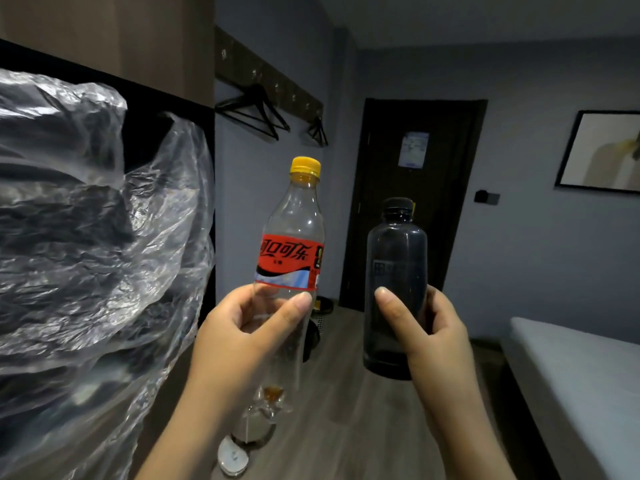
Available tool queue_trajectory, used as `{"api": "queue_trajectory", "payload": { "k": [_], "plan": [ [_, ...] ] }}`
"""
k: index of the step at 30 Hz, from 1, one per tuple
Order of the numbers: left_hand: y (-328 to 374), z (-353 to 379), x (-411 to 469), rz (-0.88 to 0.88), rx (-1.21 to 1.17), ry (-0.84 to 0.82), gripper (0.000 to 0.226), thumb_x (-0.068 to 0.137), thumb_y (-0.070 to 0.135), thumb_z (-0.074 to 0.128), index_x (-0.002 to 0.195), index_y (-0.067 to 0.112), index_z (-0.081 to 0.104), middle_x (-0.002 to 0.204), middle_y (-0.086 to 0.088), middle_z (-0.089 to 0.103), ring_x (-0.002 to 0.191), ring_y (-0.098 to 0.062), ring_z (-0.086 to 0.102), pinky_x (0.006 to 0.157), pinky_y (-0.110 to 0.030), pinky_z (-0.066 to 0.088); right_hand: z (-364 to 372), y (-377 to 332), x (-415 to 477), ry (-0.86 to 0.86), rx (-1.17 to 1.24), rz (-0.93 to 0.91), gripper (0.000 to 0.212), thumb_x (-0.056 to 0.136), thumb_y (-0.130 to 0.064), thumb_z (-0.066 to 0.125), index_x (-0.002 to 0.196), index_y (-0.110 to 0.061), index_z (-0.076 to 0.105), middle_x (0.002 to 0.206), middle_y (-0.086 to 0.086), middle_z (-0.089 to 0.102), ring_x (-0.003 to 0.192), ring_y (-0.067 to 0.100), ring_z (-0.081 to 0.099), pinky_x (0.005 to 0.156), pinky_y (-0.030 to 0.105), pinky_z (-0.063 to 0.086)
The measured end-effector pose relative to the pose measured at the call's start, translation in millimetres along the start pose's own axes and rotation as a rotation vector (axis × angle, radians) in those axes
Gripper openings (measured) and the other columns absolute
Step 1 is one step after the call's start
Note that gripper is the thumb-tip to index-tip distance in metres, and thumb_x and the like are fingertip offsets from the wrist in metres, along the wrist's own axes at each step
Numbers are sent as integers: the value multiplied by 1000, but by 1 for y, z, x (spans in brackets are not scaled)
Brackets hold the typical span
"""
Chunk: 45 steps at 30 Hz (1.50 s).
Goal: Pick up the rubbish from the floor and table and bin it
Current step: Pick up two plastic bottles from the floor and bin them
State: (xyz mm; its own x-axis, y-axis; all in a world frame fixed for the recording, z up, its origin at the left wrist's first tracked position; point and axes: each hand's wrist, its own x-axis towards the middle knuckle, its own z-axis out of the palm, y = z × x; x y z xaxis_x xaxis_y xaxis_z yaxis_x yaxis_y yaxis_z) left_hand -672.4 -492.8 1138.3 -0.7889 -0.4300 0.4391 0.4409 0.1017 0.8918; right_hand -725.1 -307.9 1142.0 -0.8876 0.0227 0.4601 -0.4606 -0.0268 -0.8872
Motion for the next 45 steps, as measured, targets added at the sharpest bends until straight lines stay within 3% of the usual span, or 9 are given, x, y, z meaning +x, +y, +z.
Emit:
{"api": "queue_trajectory", "payload": {
  "k": [9,13,19,24,29,34,41,45],
  "plan": [
    [-34,77,137,33,49,5,40,60,44,75,91,20,71,87,-1,74,87,-26,71,83,-41,56,6,51,158,1,36,-69,71,60,-65,67,123,-36,53,106,-13,66,96,4,66,73,27,59],
    [-50,108,180,48,69,-19,46,59,50,83,93,21,70,87,2,74,83,-19,71,82,-39,58,2,69,212,-16,54,-95,69,60,-63,68,121,-35,54,105,-13,68,93,0,66,66,20,58],
    [-93,144,246,39,54,-19,38,61,52,73,90,26,72,88,5,74,83,-16,71,82,-40,58,-5,107,286,-31,26,-103,64,64,-60,67,121,-34,54,104,-13,67,90,-4,65,62,14,55],
    [-142,180,299,18,46,-44,49,53,59,74,89,27,72,88,7,75,80,-12,71,79,-37,57,-5,150,350,-38,3,-96,64,63,-60,68,120,-34,56,103,-13,68,91,-4,65,63,13,54],
    [-194,221,372,-14,10,-32,38,60,49,75,90,25,72,88,5,75,80,-14,71,78,-35,57,-7,196,429,-19,-32,-82,67,60,-62,67,120,-34,57,105,-14,69,95,0,66,75,24,58],
    [-228,261,455,-28,-14,1,44,56,52,77,90,25,72,89,6,75,84,-16,71,77,-33,56,-11,228,516,-15,-76,-64,76,57,-66,65,125,-34,53,111,-14,65,102,4,62,85,34,57],
    [-266,323,542,-8,6,-21,40,58,45,76,89,21,71,85,3,74,81,-16,69,84,-41,54,-19,271,617,-19,-54,-69,61,56,-66,66,111,-43,56,103,-20,67,96,-3,64,78,25,56],
    [-294,351,587,-4,27,-6,48,55,50,78,94,21,71,88,3,74,84,-17,69,86,-41,54,-23,303,675,-53,-31,-94,68,56,-67,65,117,-41,53,107,-19,65,100,0,63,76,23,56]
  ]
}}
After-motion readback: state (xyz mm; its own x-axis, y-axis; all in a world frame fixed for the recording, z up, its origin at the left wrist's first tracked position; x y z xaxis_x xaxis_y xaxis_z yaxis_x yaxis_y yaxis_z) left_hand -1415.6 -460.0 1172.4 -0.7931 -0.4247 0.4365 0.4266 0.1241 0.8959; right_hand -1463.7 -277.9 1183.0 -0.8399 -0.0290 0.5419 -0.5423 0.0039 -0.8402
